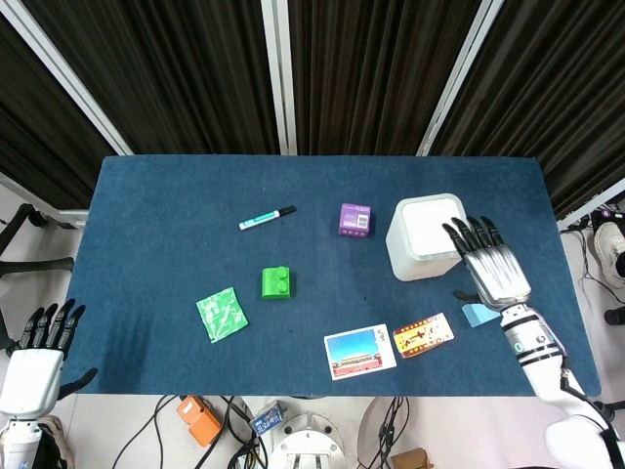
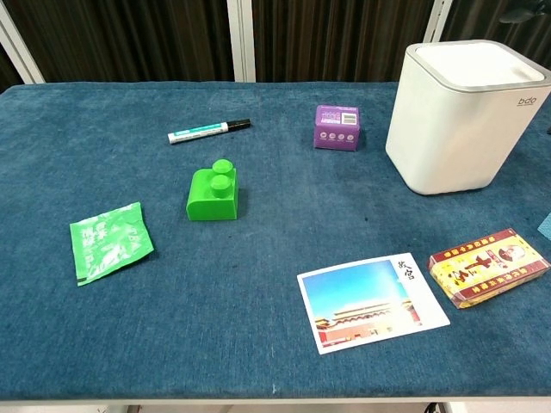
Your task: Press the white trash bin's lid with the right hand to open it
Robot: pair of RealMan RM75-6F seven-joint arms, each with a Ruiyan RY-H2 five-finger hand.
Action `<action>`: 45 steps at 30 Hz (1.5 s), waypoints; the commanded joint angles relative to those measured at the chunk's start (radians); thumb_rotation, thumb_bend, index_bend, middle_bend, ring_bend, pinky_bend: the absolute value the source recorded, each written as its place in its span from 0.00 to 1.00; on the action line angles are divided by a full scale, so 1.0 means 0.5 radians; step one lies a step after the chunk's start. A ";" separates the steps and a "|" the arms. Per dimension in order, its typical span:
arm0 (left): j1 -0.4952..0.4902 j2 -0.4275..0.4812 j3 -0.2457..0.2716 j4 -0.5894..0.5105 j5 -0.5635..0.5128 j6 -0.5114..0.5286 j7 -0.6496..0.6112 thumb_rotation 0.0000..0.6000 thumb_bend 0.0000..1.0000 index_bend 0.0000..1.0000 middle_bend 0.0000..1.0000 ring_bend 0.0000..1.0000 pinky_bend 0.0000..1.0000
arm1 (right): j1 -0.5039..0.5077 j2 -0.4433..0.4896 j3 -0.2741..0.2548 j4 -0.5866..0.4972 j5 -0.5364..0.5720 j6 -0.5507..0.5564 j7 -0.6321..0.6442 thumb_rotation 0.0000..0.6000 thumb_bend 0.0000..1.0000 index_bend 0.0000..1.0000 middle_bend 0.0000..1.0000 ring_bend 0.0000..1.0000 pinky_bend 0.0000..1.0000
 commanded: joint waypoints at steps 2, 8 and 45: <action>-0.001 -0.003 0.001 -0.001 0.001 0.001 0.004 1.00 0.03 0.03 0.00 0.00 0.02 | 0.058 -0.064 -0.016 0.068 -0.003 -0.021 0.039 1.00 0.26 0.00 0.15 0.00 0.00; 0.006 -0.001 0.000 0.009 0.004 0.021 -0.016 1.00 0.03 0.03 0.00 0.00 0.02 | 0.076 -0.099 -0.068 0.101 -0.066 0.018 0.078 1.00 0.26 0.00 0.23 0.00 0.00; 0.007 0.001 0.011 0.013 0.029 0.036 -0.017 1.00 0.03 0.03 0.00 0.00 0.02 | -0.029 -0.009 -0.153 0.099 -0.344 0.450 0.341 1.00 0.26 0.00 0.07 0.00 0.00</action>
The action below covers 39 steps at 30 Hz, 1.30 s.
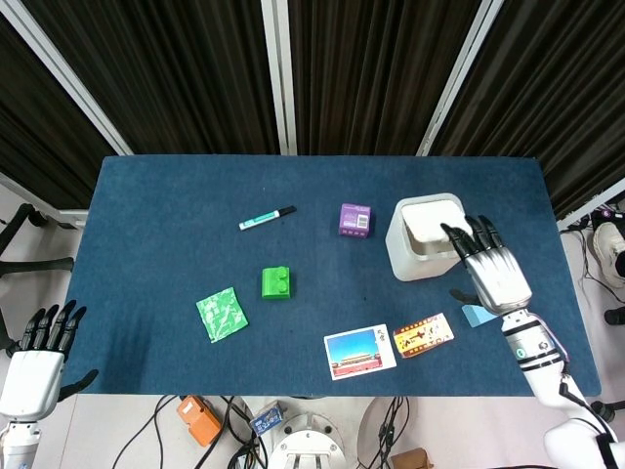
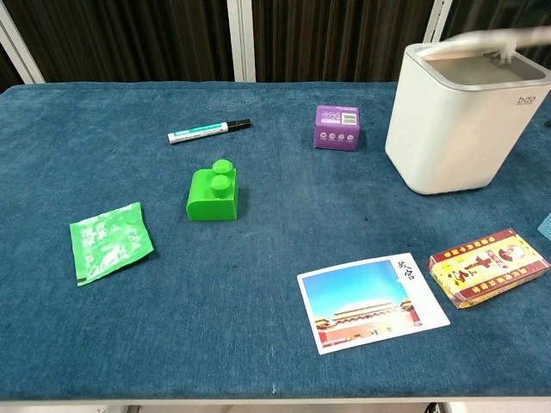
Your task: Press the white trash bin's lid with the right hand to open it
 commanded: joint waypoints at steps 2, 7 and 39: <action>-0.001 0.004 -0.002 -0.004 -0.004 -0.002 -0.004 1.00 0.03 0.03 0.00 0.00 0.02 | -0.089 0.087 0.004 -0.053 -0.105 0.162 0.064 1.00 0.26 0.00 0.04 0.00 0.00; -0.001 0.005 -0.001 -0.006 -0.004 -0.004 -0.002 1.00 0.03 0.03 0.00 0.00 0.02 | -0.232 0.149 -0.119 -0.030 -0.255 0.311 0.172 1.00 0.26 0.00 0.03 0.00 0.00; -0.010 -0.009 0.000 0.008 -0.003 -0.016 -0.004 1.00 0.03 0.00 0.00 0.00 0.02 | -0.144 -0.330 -0.334 0.852 -0.074 -0.400 0.340 1.00 0.32 0.25 0.25 0.08 0.04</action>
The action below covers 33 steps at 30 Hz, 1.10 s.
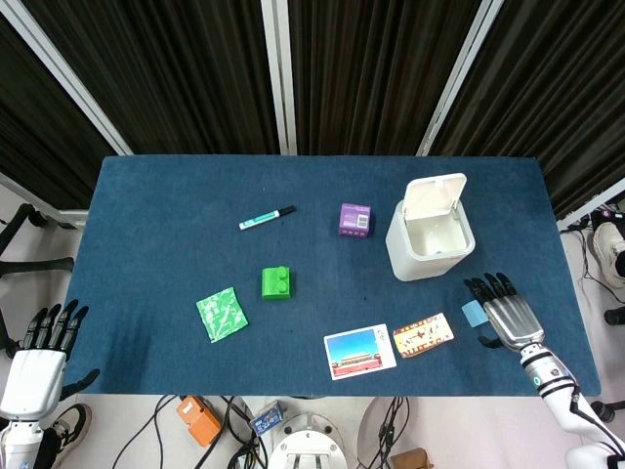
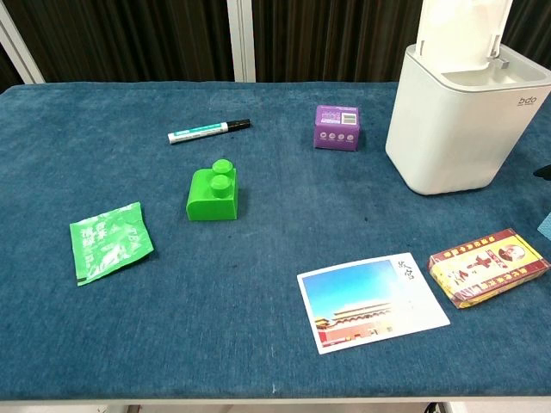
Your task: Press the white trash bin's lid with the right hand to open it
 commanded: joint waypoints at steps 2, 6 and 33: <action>-0.001 0.001 -0.001 -0.002 -0.002 -0.001 -0.001 1.00 0.03 0.00 0.00 0.00 0.02 | 0.025 -0.037 0.021 0.065 0.023 -0.031 0.049 1.00 0.33 0.33 0.30 0.14 0.10; 0.000 0.004 -0.001 -0.006 -0.005 -0.002 -0.001 1.00 0.03 0.00 0.00 0.00 0.02 | 0.027 -0.060 0.017 0.108 0.015 -0.026 0.071 1.00 0.35 0.50 0.44 0.31 0.30; 0.001 0.009 -0.005 -0.013 -0.018 -0.008 -0.001 1.00 0.03 0.00 0.00 0.00 0.02 | 0.165 0.195 0.546 -0.596 0.110 0.529 -0.268 1.00 0.37 0.60 0.59 0.42 0.39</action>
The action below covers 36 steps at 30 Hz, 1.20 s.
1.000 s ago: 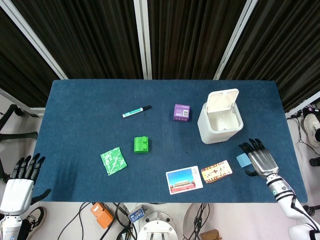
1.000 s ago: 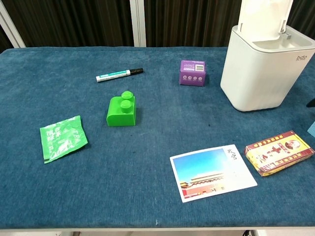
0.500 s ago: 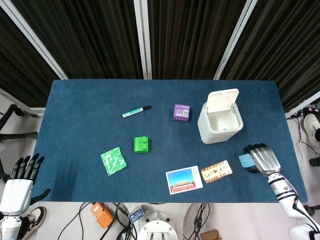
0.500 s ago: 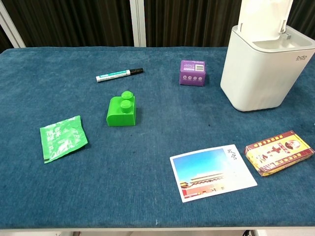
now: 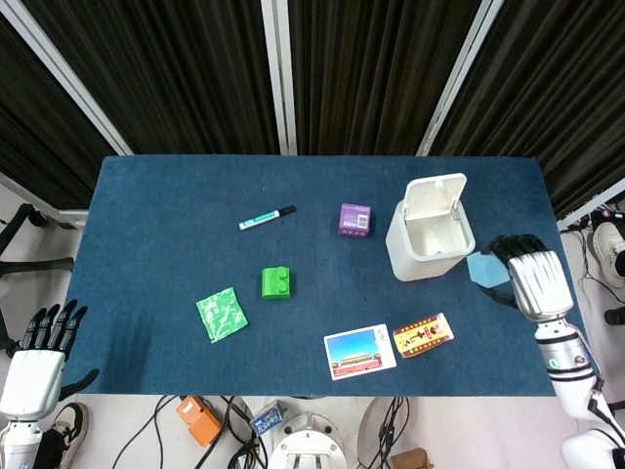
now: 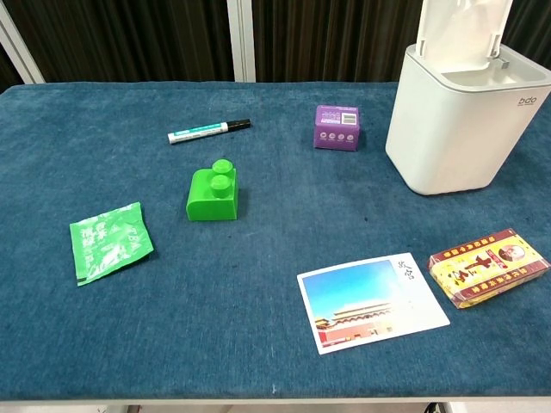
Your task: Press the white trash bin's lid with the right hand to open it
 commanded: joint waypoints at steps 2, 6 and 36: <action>-0.006 0.005 -0.007 -0.005 -0.018 -0.019 -0.003 1.00 0.03 0.00 0.00 0.00 0.02 | 0.210 -0.062 0.199 -0.107 0.265 -0.213 -0.298 1.00 0.37 0.60 0.59 0.42 0.39; -0.014 0.015 -0.012 -0.014 -0.033 -0.041 -0.008 1.00 0.03 0.00 0.00 0.00 0.02 | 0.310 -0.144 0.223 -0.075 0.392 -0.329 -0.459 1.00 0.37 0.50 0.54 0.39 0.39; 0.016 0.020 0.001 -0.003 0.022 0.051 -0.025 1.00 0.03 0.00 0.00 0.00 0.02 | -0.812 -0.009 -0.682 0.112 -0.288 0.709 -0.008 1.00 0.26 0.00 0.00 0.00 0.00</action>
